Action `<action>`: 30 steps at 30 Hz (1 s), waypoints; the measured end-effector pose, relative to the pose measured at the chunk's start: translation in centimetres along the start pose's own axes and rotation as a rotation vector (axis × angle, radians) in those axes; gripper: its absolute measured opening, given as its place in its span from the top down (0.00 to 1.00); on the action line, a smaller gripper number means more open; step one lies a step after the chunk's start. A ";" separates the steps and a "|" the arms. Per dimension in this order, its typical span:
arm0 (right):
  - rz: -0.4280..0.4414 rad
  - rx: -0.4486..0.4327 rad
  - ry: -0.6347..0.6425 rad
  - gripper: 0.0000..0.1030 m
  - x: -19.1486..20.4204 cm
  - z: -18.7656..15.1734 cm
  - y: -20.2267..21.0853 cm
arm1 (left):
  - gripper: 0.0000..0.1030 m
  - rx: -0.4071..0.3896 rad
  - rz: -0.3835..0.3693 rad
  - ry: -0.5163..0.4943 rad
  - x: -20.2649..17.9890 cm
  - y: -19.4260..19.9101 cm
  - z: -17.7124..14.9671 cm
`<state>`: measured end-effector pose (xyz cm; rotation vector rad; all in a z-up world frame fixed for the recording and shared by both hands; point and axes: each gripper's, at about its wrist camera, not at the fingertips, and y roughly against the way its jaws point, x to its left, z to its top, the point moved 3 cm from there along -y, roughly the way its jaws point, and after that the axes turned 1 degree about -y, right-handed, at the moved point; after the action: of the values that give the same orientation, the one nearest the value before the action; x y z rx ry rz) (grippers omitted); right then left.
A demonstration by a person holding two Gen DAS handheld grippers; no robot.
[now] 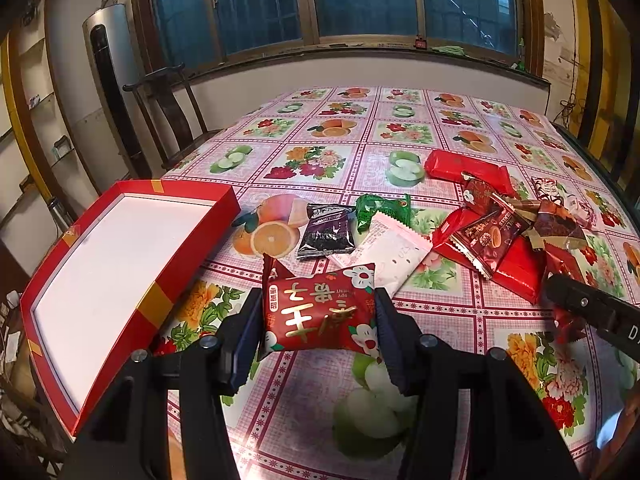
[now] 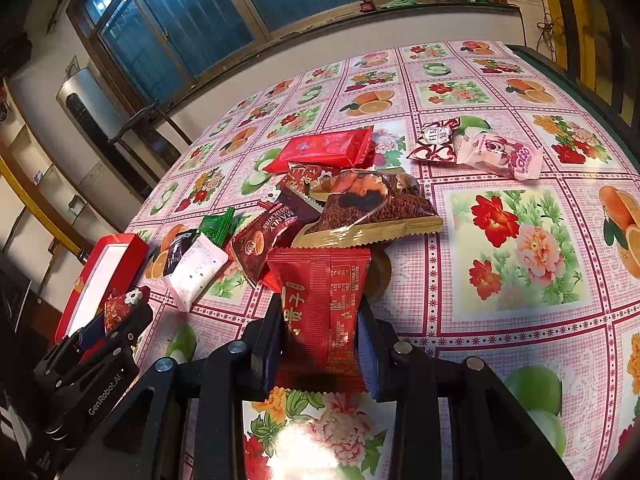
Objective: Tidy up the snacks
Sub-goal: 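Hold both red snacks lifted in the grippers above the table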
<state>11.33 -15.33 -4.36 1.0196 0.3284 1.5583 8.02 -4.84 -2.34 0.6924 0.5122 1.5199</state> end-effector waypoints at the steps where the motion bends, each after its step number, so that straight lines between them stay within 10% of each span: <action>1: 0.000 0.000 0.000 0.65 0.0 0.0 0.0 | 0.49 0.002 0.000 0.000 0.0 0.0 0.0; 30: -0.076 -0.023 0.031 0.65 0.1 0.1 0.3 | 0.48 0.021 -0.003 -0.023 -0.6 -0.6 0.0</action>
<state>11.22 -15.39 -4.01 0.9553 0.3663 1.5078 8.40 -5.43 -2.84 0.7247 0.5122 1.5041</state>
